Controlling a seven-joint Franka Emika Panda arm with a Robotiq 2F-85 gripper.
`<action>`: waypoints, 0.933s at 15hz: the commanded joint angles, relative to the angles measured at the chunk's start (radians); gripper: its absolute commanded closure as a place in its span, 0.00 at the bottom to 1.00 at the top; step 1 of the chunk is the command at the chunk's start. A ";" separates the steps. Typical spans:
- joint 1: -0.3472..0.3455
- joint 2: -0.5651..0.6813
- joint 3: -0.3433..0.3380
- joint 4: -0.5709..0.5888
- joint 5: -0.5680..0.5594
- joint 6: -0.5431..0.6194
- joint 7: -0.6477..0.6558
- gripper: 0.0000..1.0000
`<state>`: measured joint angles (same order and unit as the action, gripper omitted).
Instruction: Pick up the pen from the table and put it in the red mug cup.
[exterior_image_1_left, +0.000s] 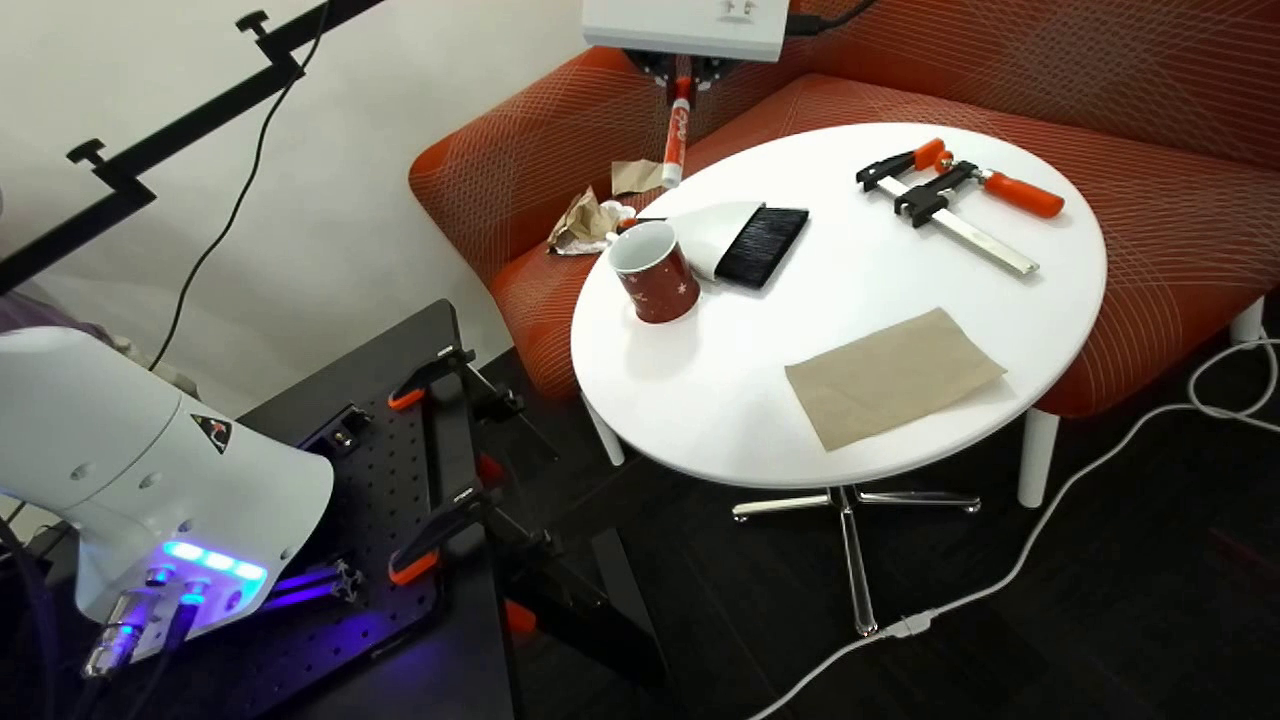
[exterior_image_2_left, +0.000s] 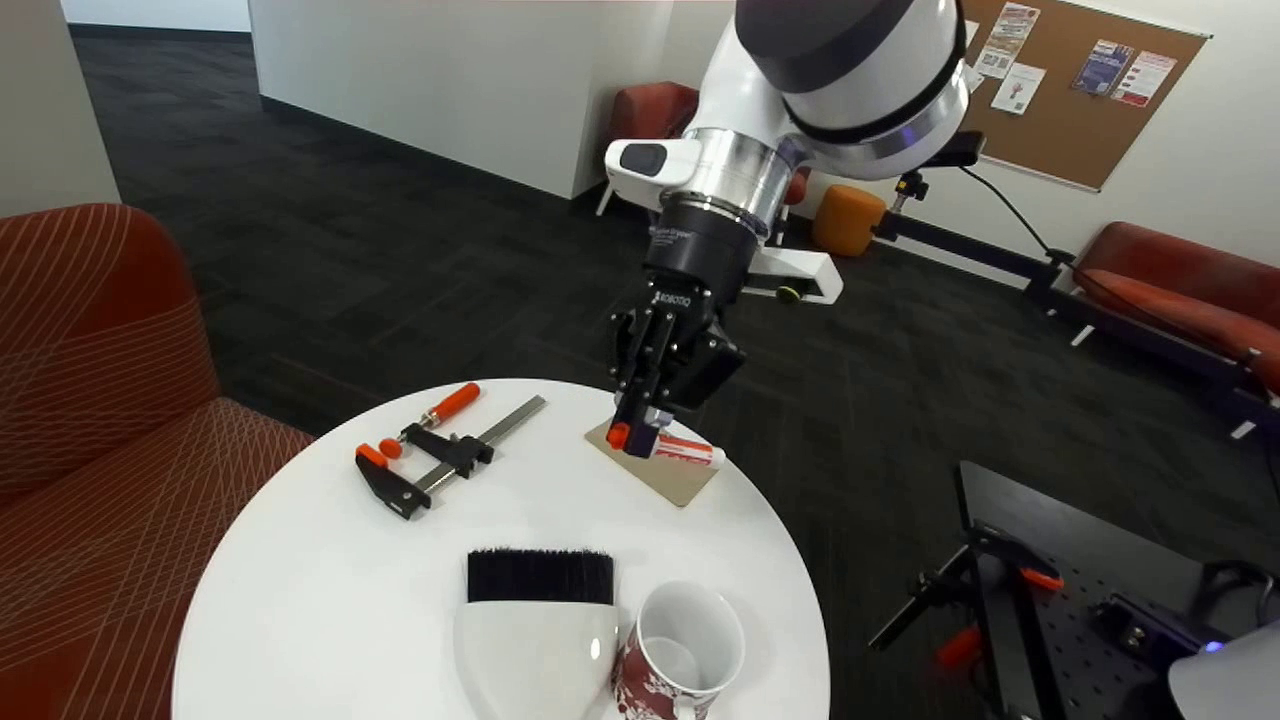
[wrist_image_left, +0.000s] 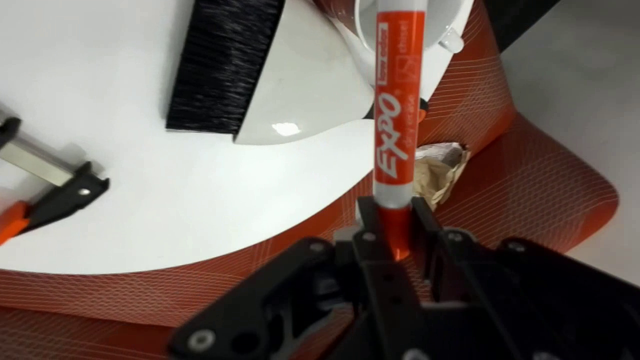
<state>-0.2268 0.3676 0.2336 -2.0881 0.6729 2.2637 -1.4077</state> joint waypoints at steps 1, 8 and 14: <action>0.004 0.005 -0.024 0.026 0.058 -0.152 -0.191 0.95; 0.023 0.032 -0.073 0.061 0.089 -0.446 -0.524 0.95; 0.068 0.020 -0.120 0.031 0.079 -0.390 -0.472 0.81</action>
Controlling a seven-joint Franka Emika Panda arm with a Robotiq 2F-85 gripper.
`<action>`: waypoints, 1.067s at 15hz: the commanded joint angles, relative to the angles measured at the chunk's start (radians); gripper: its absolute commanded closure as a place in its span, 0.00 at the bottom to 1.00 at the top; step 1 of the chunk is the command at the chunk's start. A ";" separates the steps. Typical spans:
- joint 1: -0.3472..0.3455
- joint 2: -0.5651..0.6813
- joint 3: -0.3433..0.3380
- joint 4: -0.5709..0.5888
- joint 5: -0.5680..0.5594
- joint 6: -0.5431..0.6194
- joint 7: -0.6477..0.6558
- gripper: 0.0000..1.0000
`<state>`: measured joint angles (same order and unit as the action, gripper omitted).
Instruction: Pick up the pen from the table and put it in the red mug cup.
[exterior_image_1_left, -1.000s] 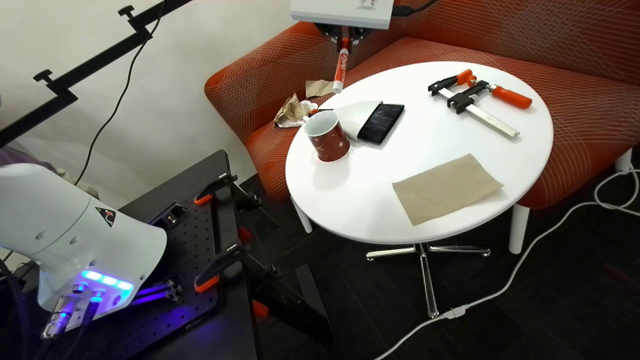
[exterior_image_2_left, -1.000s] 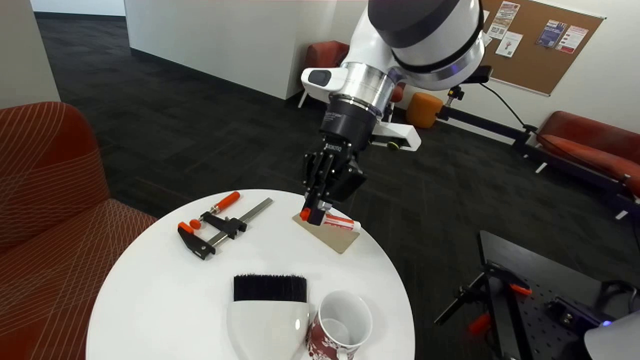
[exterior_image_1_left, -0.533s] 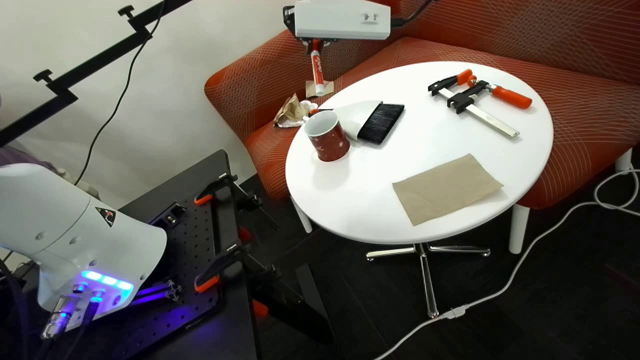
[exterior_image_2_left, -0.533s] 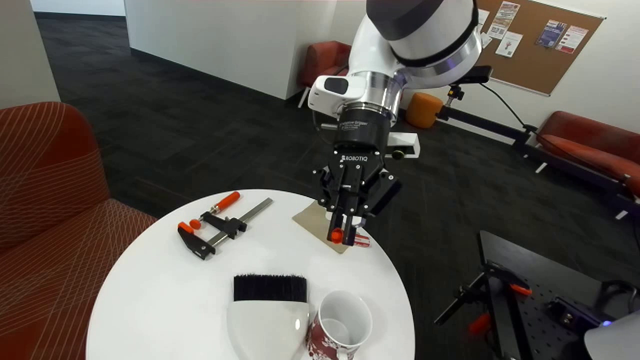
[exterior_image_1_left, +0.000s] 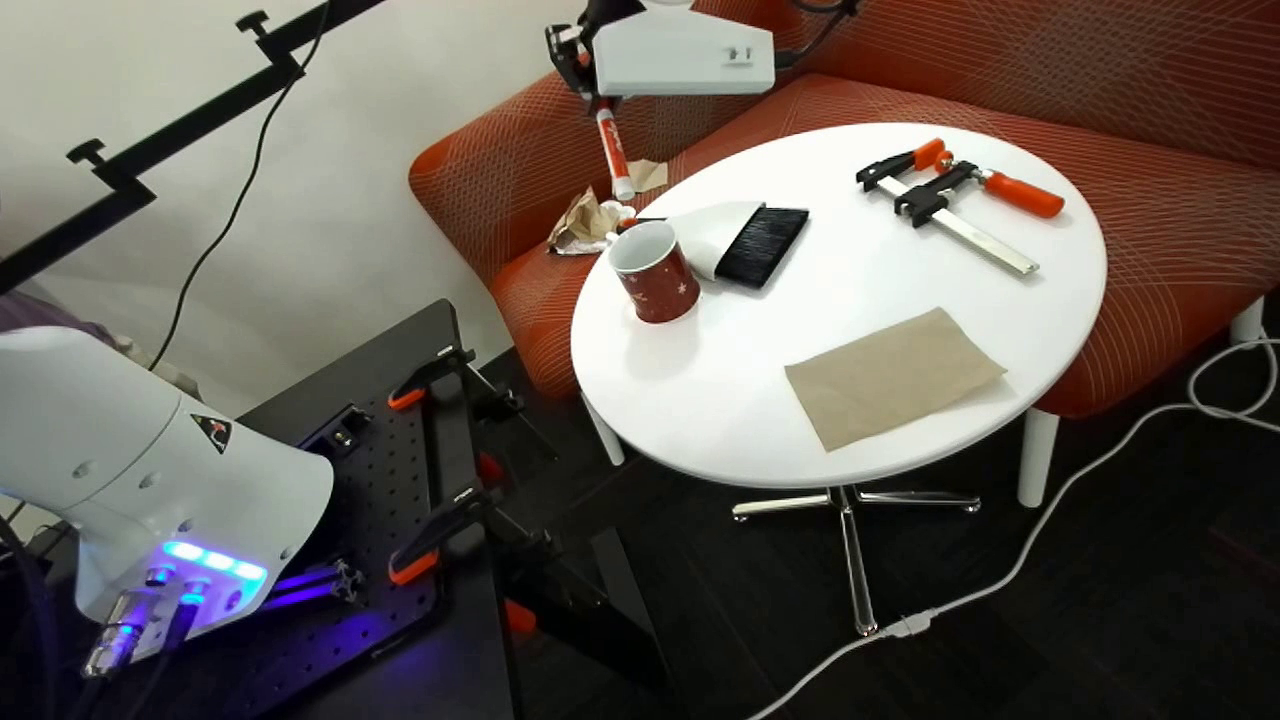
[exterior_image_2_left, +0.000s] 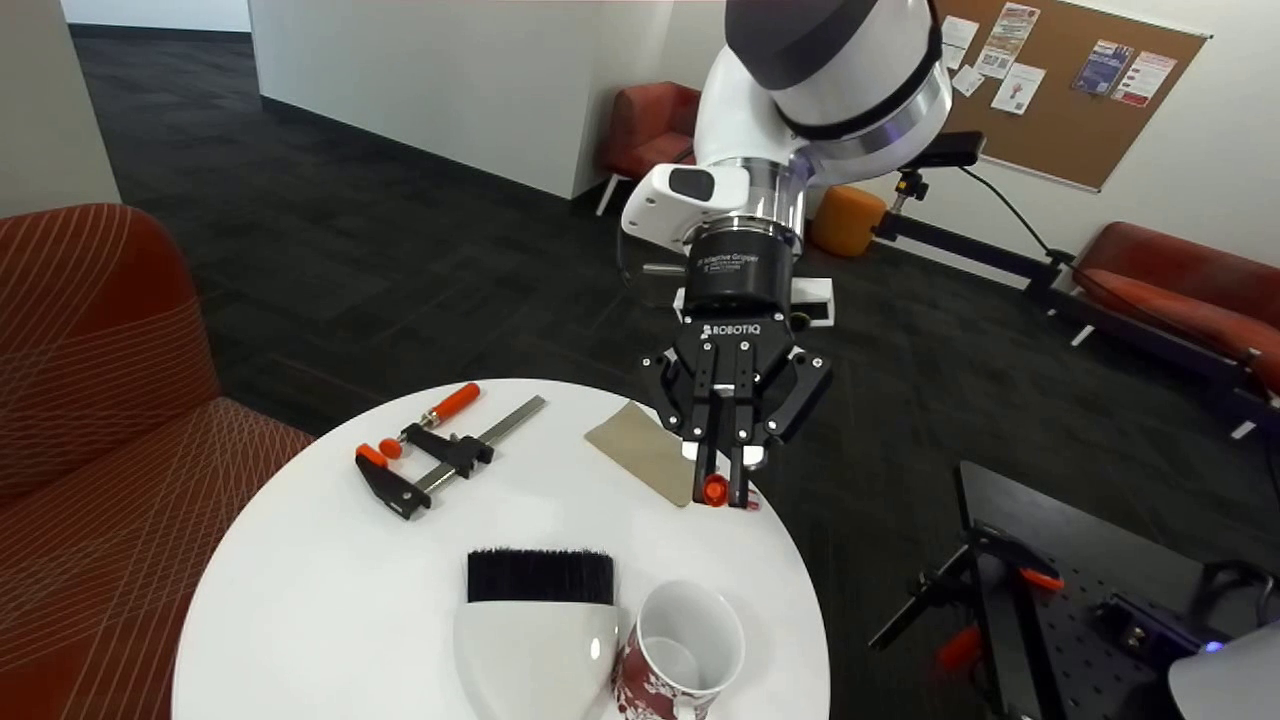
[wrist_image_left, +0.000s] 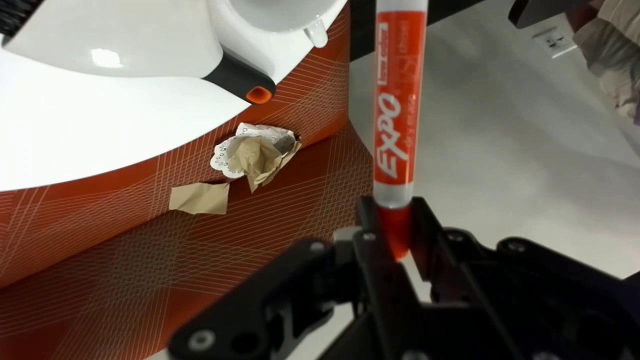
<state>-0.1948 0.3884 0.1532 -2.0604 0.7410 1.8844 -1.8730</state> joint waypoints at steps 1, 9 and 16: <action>0.024 0.010 -0.030 0.016 0.026 -0.040 -0.055 0.95; -0.003 0.121 -0.055 0.098 0.097 -0.308 -0.455 0.95; 0.002 0.281 -0.078 0.221 0.075 -0.511 -0.693 0.95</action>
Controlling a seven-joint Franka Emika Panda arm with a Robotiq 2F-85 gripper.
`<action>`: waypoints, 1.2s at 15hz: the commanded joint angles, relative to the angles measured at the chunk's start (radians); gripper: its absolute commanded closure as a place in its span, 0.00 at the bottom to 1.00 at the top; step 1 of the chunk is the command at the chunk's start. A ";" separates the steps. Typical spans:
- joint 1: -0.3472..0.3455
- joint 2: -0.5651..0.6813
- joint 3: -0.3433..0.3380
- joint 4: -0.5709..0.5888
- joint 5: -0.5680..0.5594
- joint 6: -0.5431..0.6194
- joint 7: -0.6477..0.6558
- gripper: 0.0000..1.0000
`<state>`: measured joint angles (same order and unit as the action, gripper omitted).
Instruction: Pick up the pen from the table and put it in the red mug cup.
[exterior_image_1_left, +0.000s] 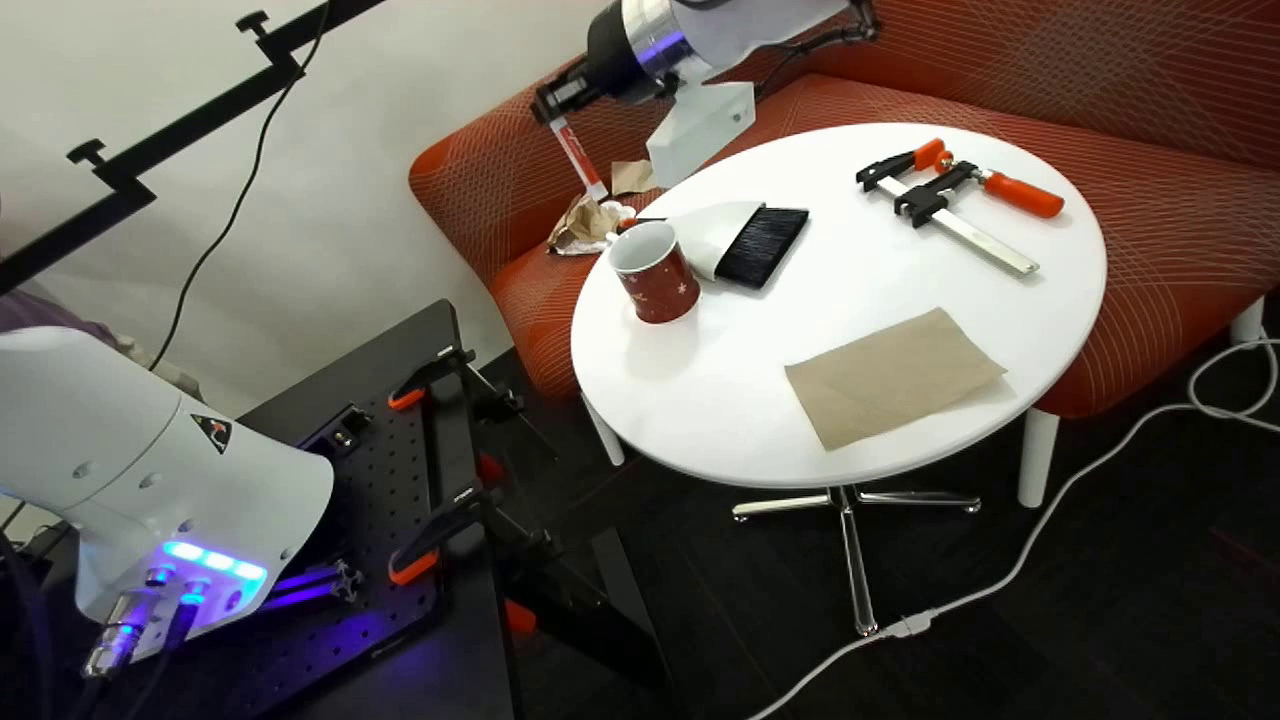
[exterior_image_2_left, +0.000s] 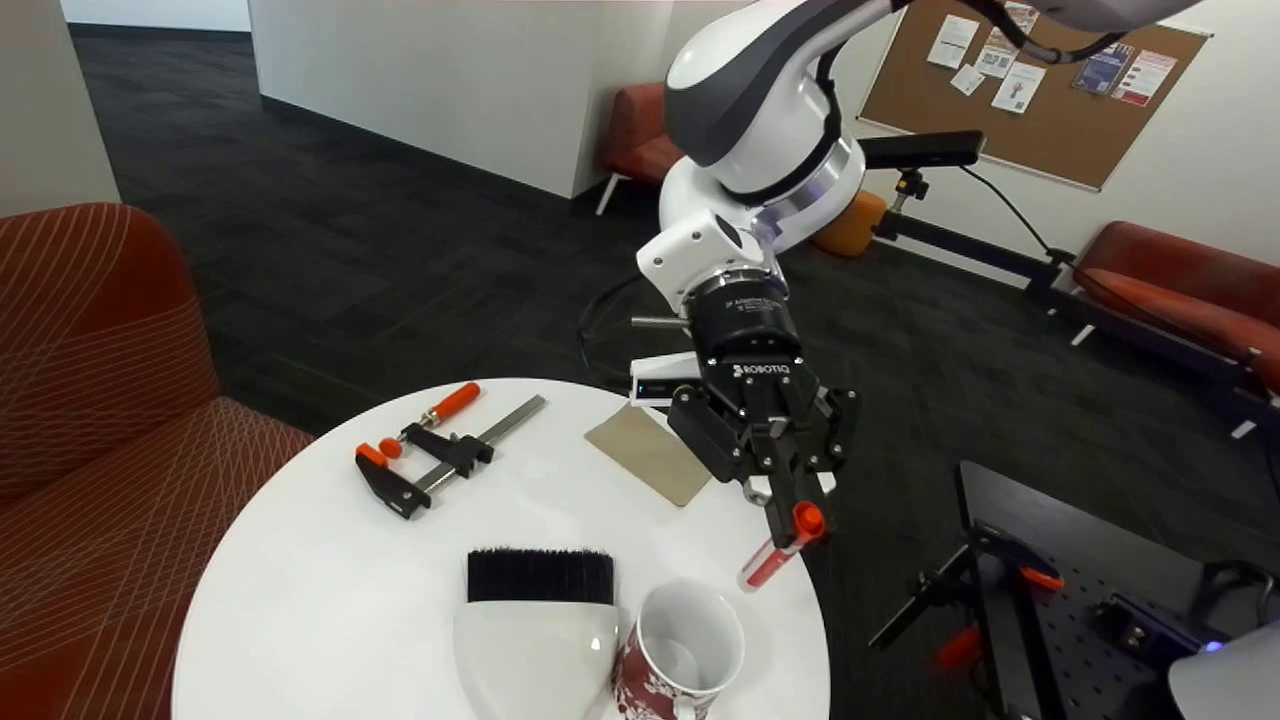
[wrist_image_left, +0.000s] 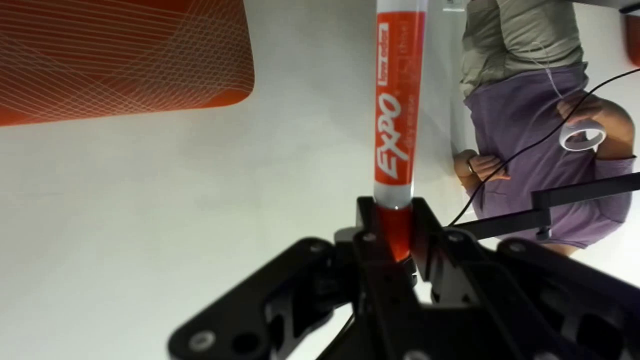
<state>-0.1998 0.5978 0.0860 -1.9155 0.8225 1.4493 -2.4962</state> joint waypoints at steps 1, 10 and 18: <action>0.011 0.090 -0.013 0.090 -0.010 -0.085 -0.086 0.95; 0.027 0.215 -0.023 0.165 -0.009 -0.040 -0.106 0.95; 0.041 0.282 -0.043 0.165 -0.005 0.101 -0.086 0.95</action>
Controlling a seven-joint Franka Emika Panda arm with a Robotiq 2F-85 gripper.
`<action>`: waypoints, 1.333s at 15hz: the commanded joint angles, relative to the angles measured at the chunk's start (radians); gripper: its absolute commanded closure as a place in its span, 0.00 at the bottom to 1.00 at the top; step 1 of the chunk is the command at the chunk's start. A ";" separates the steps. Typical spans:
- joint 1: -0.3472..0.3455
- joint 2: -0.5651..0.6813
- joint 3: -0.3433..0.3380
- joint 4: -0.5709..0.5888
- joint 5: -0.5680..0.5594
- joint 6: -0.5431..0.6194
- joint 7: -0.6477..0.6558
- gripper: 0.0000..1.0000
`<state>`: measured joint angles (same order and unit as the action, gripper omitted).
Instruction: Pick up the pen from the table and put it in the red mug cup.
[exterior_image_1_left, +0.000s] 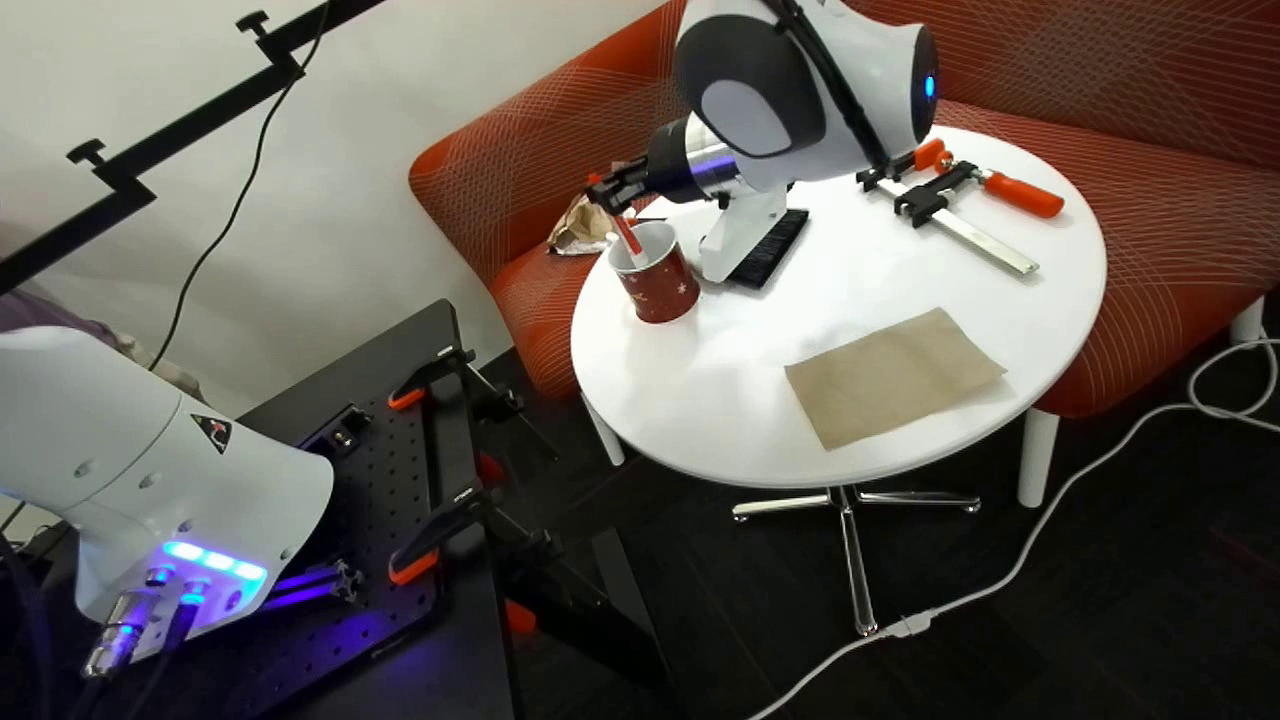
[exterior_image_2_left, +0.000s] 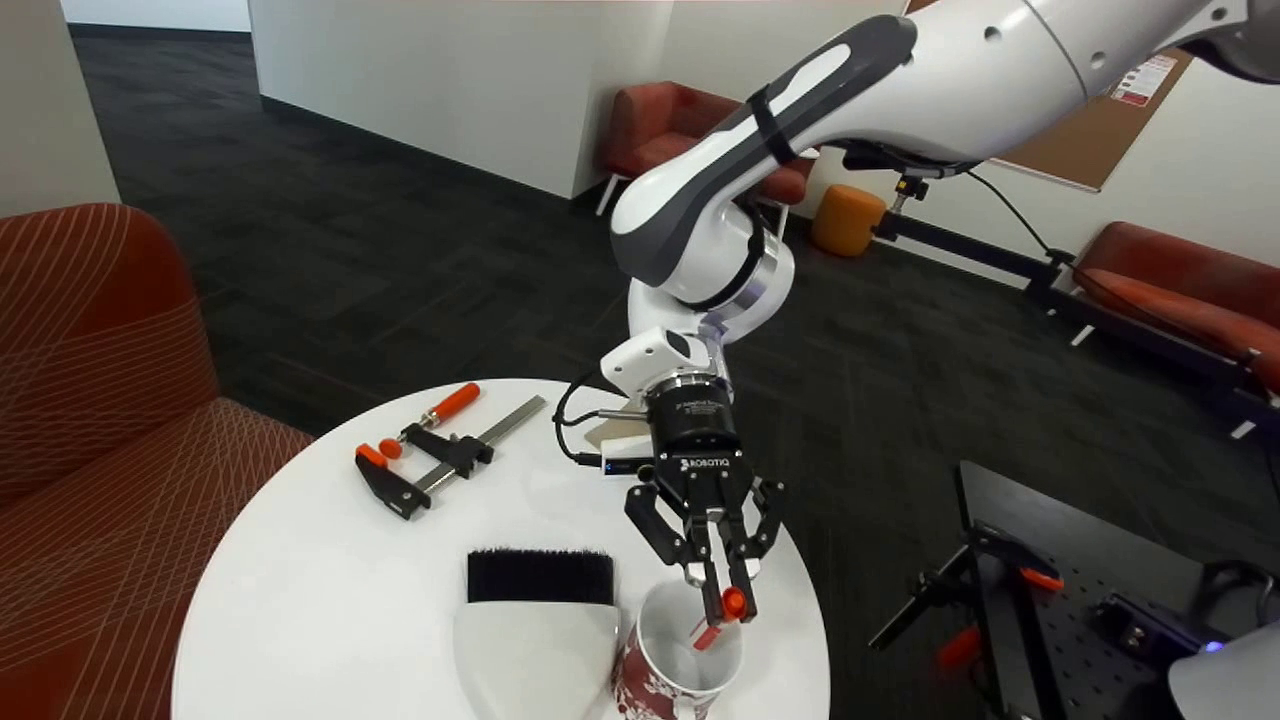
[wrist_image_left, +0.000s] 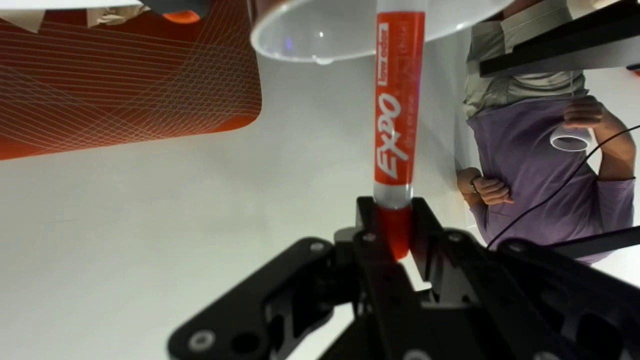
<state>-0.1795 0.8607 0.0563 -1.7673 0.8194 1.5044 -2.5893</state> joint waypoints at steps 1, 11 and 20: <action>0.022 0.025 -0.013 0.015 -0.001 0.068 0.010 0.95; 0.039 -0.125 0.001 -0.113 0.003 0.199 0.000 0.04; 0.051 -0.379 -0.011 -0.246 -0.007 0.165 0.006 0.00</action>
<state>-0.1446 0.5781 0.0576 -1.9378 0.8198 1.6612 -2.5861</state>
